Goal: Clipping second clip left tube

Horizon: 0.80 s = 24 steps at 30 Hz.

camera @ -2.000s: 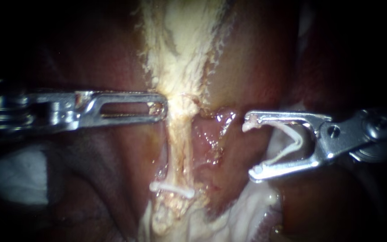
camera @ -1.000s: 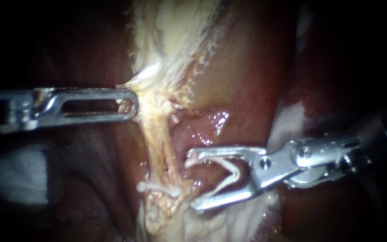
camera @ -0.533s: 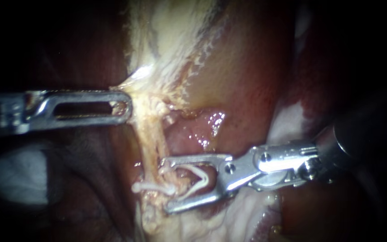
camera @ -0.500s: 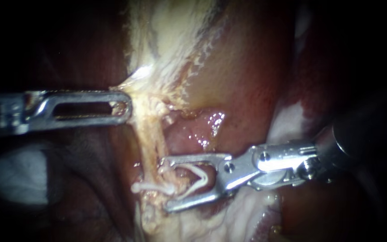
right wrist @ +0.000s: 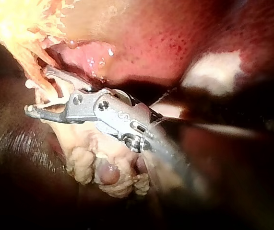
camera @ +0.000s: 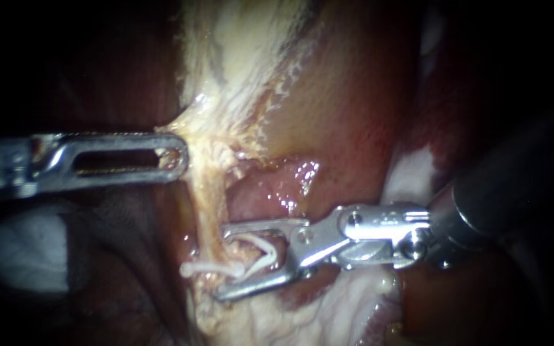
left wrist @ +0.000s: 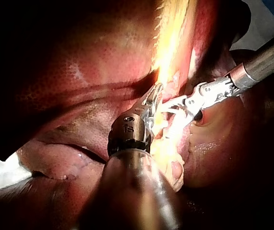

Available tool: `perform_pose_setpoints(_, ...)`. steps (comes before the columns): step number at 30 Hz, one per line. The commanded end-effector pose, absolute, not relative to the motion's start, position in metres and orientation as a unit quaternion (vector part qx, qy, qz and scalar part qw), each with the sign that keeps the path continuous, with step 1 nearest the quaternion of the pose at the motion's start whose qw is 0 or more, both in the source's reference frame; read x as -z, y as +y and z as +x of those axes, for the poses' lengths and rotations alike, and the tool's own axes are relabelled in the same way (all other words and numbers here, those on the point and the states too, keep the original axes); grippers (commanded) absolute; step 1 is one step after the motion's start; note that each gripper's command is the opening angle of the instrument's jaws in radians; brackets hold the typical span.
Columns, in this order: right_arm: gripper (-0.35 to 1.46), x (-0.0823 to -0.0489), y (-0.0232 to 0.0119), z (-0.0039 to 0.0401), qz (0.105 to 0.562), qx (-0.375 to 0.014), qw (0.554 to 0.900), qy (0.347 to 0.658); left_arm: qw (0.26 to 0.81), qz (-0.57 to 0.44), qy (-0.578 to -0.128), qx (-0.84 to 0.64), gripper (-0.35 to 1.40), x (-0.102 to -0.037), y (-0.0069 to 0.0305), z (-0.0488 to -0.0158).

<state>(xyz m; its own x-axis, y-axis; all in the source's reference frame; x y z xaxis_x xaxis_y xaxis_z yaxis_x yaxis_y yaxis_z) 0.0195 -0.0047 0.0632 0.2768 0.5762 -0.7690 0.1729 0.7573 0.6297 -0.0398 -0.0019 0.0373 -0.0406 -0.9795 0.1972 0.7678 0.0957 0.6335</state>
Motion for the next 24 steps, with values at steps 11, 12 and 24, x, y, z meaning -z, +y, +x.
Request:
perform_pose_setpoints(11,0.56,-0.0636,-0.0043,0.0215,0.326,-0.151,0.724,0.588,0.671,0.169,-0.311,0.651,-0.35,-0.0372,-0.002,-0.04)
perform_pose_setpoints(12,0.56,-0.0636,-0.0043,0.0216,0.331,-0.153,0.721,0.589,0.671,0.169,-0.311,0.651,-0.35,-0.0372,-0.002,-0.04)
perform_pose_setpoints(24,0.51,-0.0639,-0.0048,0.0229,0.361,-0.161,0.706,0.588,0.671,0.169,-0.311,0.651,-0.35,-0.0372,-0.002,-0.04)
